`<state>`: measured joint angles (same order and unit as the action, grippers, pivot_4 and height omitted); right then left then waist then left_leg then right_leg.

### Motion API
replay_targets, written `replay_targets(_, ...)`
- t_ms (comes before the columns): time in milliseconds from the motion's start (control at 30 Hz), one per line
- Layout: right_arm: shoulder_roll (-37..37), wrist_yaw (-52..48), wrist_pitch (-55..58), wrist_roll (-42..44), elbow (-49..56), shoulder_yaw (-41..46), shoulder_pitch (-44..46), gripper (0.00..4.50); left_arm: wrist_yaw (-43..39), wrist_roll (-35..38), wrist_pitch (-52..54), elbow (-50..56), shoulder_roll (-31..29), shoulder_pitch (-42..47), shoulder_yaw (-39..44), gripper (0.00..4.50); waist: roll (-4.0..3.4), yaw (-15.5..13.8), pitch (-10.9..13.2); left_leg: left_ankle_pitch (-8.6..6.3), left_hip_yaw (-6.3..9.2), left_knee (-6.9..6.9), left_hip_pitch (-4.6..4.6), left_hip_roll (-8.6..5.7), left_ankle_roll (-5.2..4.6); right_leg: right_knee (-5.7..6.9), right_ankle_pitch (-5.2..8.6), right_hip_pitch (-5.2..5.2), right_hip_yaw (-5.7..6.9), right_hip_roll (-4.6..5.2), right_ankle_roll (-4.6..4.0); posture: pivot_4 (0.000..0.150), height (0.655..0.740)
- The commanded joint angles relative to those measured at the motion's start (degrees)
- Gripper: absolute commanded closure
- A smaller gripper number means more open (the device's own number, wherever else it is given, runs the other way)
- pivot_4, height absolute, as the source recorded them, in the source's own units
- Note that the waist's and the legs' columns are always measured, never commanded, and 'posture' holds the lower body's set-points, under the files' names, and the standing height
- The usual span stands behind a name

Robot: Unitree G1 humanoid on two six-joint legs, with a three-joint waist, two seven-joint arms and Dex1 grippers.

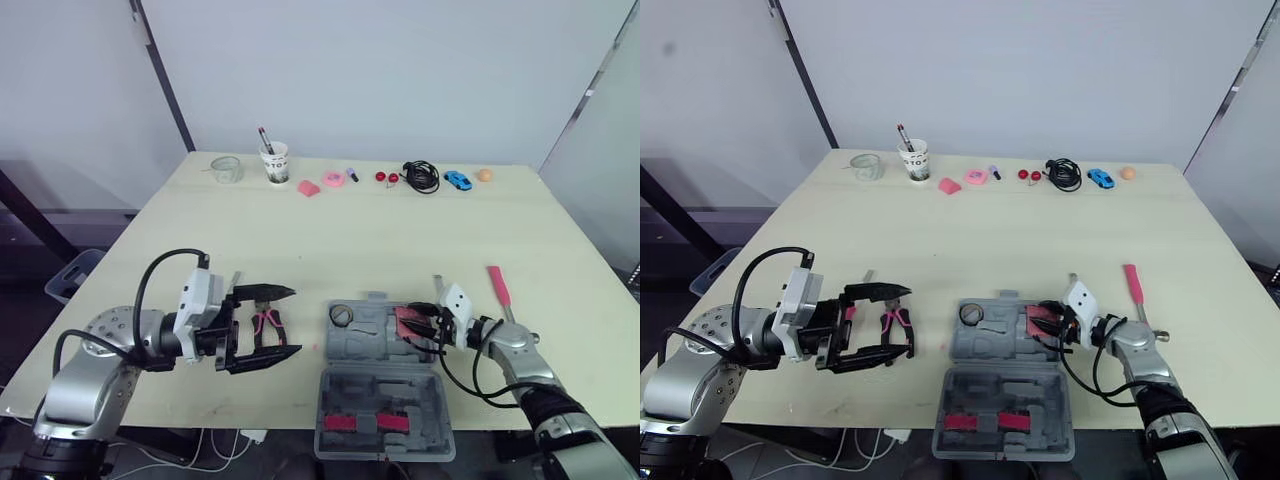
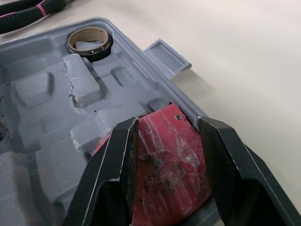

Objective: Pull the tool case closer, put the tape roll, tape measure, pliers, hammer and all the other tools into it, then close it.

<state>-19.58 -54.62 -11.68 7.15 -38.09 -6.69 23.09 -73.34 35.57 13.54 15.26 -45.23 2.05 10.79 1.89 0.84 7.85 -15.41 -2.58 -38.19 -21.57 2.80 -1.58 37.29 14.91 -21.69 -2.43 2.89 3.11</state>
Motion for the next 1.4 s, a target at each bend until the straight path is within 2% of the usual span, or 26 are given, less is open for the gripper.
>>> replay_targets(33, -0.8, 2.1, 2.2, 1.3, 7.8, 2.0, -2.6, 2.44, 3.1, 0.8, -0.5, -0.1, 2.0, -1.6, 2.5, 0.00, -0.03, 0.0, 0.1, 0.00, 0.02, 0.00, -0.06, 0.01, 0.00, -0.03, 0.00, -0.03, 0.03, 0.00, 0.00, 0.150, 0.7400)
replay_targets(133, -1.3, 3.9, 4.5, 4.5, 18.5, 4.7, -4.5, 2.44, 6.9, 1.2, -0.2, 0.2, 4.1, -2.9, 4.4, 0.00, -0.73, 0.0, 0.5, 0.00, -0.02, 0.00, -0.26, 0.00, 0.00, -0.08, -0.02, -0.21, 0.01, 0.12, 0.03, 0.150, 0.7400)
replay_targets(200, -2.1, 5.5, 7.0, 5.8, 24.6, 6.3, -6.7, 2.44, 9.7, -0.7, -1.8, -0.2, 5.4, -4.4, 5.6, 0.00, -0.79, 0.0, 0.6, 0.00, -0.02, 0.01, -0.52, -0.03, 0.00, 0.01, -0.03, -0.54, 0.01, 0.08, 0.05, 0.150, 0.7400)
replay_targets(400, -5.0, 9.9, 10.3, 9.2, 37.1, 13.0, -16.3, 2.44, 13.9, -3.1, -5.4, -1.9, 8.7, -10.3, 8.4, 0.00, -0.80, -0.1, 0.6, 0.00, -0.06, 0.29, -0.52, -0.05, 0.00, -0.24, -0.03, -0.54, 0.02, 0.11, 0.04, 0.150, 0.7400)
replay_targets(567, -6.6, 11.2, 9.5, 10.8, 40.0, 17.1, -22.5, 2.44, 16.0, -3.7, -7.5, -3.9, 10.3, -12.6, 10.3, 0.00, -0.75, -0.1, 0.6, 0.00, -0.14, 0.36, -0.52, -0.09, -0.01, -0.41, -0.03, -0.54, -0.03, 0.15, 0.04, 0.150, 0.7400)
replay_targets(733, -6.4, 13.1, 7.7, 14.7, 41.1, 26.4, -34.2, 2.44, 20.2, -6.2, -11.6, -9.8, 13.0, -17.0, 14.4, 0.00, -0.75, -0.1, 0.6, 0.00, -0.16, 0.47, -0.48, -0.08, -0.01, -0.48, -0.02, -0.53, -0.06, 0.14, 0.04, 0.150, 0.7400)
replay_targets(833, -5.3, 13.6, 6.6, 16.5, 41.9, 30.2, -40.8, 1.70, 21.0, -6.5, -13.2, -13.8, 14.4, -19.9, 16.4, 0.00, -0.72, -0.2, 0.6, 0.00, -0.18, 0.71, -0.45, -0.09, -0.01, -0.58, -0.01, -0.54, -0.07, 0.15, 0.04, 0.150, 0.7400)
replay_targets(900, -4.4, 13.7, 6.3, 17.7, 42.5, 31.5, -43.7, 0.73, 20.5, -6.9, -14.7, -16.0, 14.8, -21.7, 16.7, 0.00, -0.69, 0.0, 0.6, 0.00, -0.19, 0.76, -0.41, -0.07, -0.01, -0.58, 0.00, -0.54, -0.07, 0.16, 0.03, 0.150, 0.7400)
replay_targets(967, -3.6, 13.8, 5.7, 18.1, 42.4, 32.6, -46.2, 0.04, 20.4, -6.9, -15.8, -17.8, 15.4, -22.9, 17.2, 0.00, -0.67, 0.1, 0.6, 0.00, -0.23, 0.76, -0.36, -0.04, -0.01, -0.56, 0.00, -0.55, -0.13, 0.15, 0.02, 0.150, 0.7400)
replay_targets(1133, -2.9, 12.3, 5.1, 21.1, 41.5, 35.0, -50.3, 0.04, 19.7, -6.6, -17.4, -19.7, 15.6, -25.2, 17.8, 0.00, -0.62, 0.0, 0.6, -0.02, -0.24, 0.76, -0.30, 0.01, 0.02, -0.56, 0.00, -0.60, -0.14, 0.61, 0.01, 0.150, 0.7400)
replay_targets(1267, -2.1, 11.0, 3.9, 22.6, 39.5, 36.8, -53.0, 0.04, 19.3, -6.2, -18.1, -20.2, 15.6, -26.6, 17.9, 0.00, -0.52, -0.2, 0.5, -0.02, -0.21, 0.80, -0.64, -0.01, 0.03, -0.58, 0.01, -0.94, -0.06, 0.73, 0.00, 0.150, 0.7400)
replay_targets(1400, -1.8, 10.6, 1.3, 21.7, 37.0, 37.0, -53.4, 0.04, 20.1, -5.7, -18.2, -17.5, 16.4, -27.3, 17.4, 0.00, -0.47, -0.1, 0.4, -0.03, -0.17, 0.83, -0.74, 0.00, 0.04, -0.61, 0.01, -1.01, -0.03, 0.95, -0.03, 0.150, 0.7400)
